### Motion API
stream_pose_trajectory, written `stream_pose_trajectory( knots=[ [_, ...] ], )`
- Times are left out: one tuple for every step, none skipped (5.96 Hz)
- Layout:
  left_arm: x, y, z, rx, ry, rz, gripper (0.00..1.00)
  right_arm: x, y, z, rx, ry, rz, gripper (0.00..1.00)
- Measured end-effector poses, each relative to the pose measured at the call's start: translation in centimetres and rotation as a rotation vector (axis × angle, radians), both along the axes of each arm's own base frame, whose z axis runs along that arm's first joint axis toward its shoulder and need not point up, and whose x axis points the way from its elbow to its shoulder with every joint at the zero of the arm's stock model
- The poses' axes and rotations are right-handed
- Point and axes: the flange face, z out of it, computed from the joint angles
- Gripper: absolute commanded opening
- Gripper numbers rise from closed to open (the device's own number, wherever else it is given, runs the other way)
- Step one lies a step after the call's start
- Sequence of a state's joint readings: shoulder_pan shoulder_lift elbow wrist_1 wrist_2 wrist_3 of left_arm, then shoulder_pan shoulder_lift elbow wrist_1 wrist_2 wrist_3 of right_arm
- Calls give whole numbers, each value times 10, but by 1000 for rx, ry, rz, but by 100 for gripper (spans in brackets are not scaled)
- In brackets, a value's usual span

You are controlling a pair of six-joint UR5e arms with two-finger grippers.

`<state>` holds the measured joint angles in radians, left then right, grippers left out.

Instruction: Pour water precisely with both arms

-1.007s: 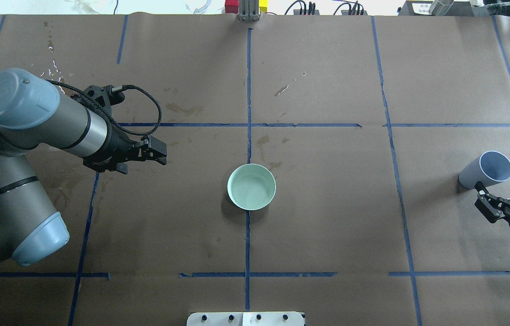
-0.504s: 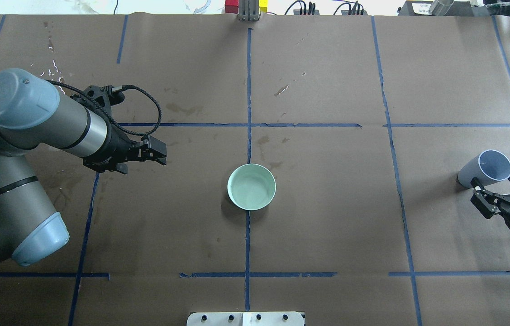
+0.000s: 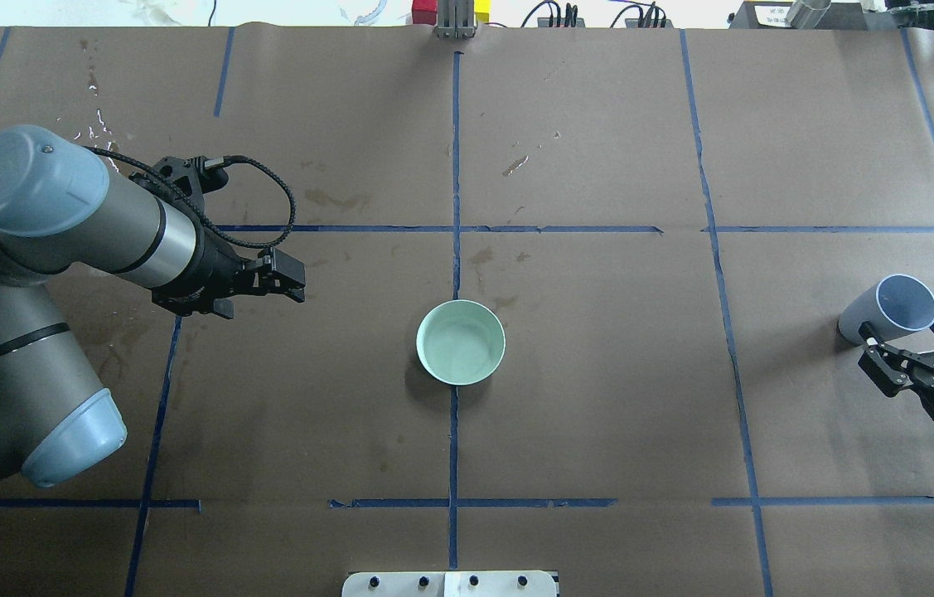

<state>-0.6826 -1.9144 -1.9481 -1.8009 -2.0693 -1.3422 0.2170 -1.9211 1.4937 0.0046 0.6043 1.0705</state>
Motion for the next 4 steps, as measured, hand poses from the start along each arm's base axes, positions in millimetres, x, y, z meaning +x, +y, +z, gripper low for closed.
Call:
stream_pose_trajectory(
  knots=[
    [0,0,0,0,0,0,100,-1,-2,0,-1,2,-3,99],
    [0,0,0,0,0,0,100,-2,-4,-1,0,5,-5,99],
    [0,0,0,0,0,0,100,-3,-6,-2,0,7,-8,99],
    [0,0,0,0,0,0,100,-3,-7,-3,0,9,-10,99]
  ],
)
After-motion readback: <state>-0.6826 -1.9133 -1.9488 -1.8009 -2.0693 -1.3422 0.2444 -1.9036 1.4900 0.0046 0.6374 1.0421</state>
